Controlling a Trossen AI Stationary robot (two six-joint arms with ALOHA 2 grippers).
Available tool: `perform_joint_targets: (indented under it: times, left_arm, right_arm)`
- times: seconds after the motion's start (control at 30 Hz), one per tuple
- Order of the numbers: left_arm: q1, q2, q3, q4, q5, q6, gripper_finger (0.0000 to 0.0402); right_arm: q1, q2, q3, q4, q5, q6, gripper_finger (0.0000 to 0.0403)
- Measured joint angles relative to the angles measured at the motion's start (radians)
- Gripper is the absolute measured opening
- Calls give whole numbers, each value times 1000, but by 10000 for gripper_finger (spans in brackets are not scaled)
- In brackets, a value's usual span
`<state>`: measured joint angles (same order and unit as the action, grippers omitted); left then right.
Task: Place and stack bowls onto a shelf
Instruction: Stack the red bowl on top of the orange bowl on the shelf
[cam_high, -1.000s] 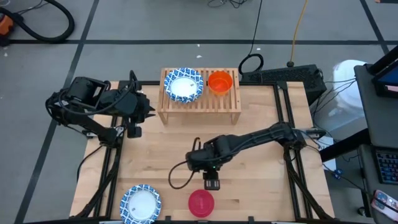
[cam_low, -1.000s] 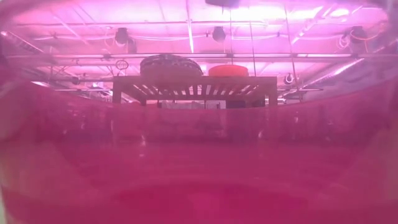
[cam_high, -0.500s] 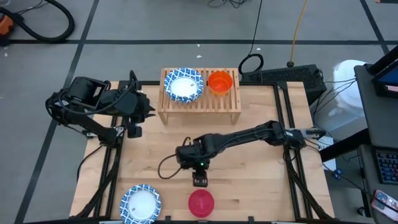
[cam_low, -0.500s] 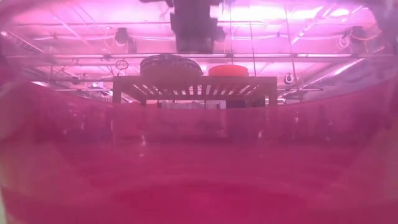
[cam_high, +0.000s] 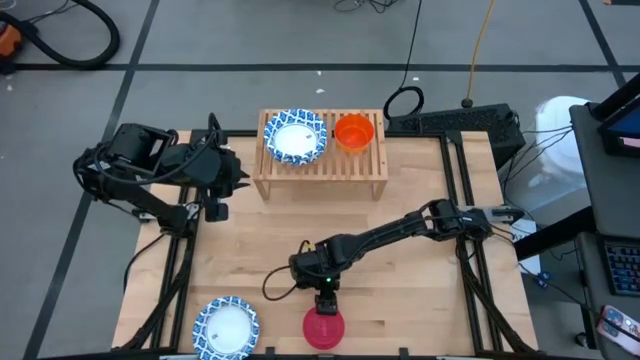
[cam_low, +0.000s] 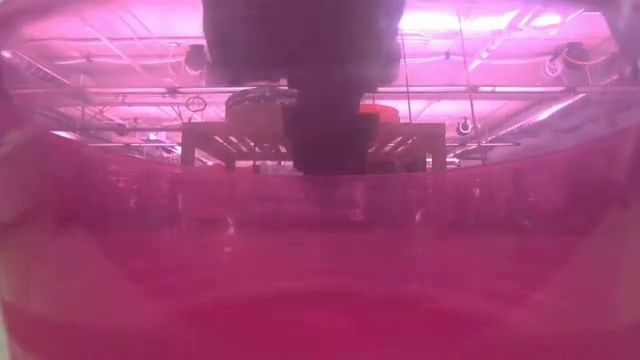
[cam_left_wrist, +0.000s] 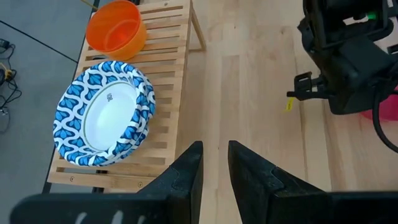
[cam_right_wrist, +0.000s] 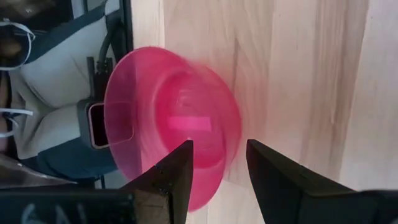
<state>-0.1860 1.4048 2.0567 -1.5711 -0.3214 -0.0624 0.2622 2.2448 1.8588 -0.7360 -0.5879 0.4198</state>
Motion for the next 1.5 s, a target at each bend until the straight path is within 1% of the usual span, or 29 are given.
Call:
perform_joint_targets:
  times: [0.13,0.3,0.43,0.57,0.67,0.77,0.83,0.9,0.93,1.13,1.27,1.33,1.43,1.5]
  left_arm:
    - [0,0,0,0,0,-3,81]
    - [0,0,0,0,0,-6,81]
    - [0,0,0,0,0,-23,81]
    - [0,0,0,0,0,-26,81]
    - [0,0,0,0,0,-25,81]
    - [0,0,0,0,0,-25,81]
    - [0,0,0,0,0,-25,81]
    - [0,0,0,0,0,-25,81]
    - [0,0,0,0,0,-24,81]
    - [0,0,0,0,1,0,81]
    - [0,0,0,0,0,9,81]
    - [0,0,0,0,-1,9,81]
    - [0,0,0,0,-32,9,81]
    - [1,0,0,0,-47,8,81]
  right_arm:
    - [4,1,-15,41,-13,13,144]
    - [7,0,-17,72,-11,-15,144]
    - [6,-1,-67,162,-19,-2,144]
    - [4,0,-138,281,-67,45,144]
    - [-1,0,-166,343,-71,63,139]
    - [-11,0,-167,361,-70,63,111]
    - [-16,0,-166,366,-71,47,74]
    - [-20,0,-166,362,-70,29,26]
    - [-22,0,-166,360,-70,22,14]
    - [-31,-6,-167,355,-67,-17,2]
    - [-54,-64,-168,324,-63,-79,1]
    - [-74,-116,-168,306,-27,-100,1]
    - [-104,-215,-167,243,69,-172,1]
    - [-125,-296,-167,190,160,-240,1]
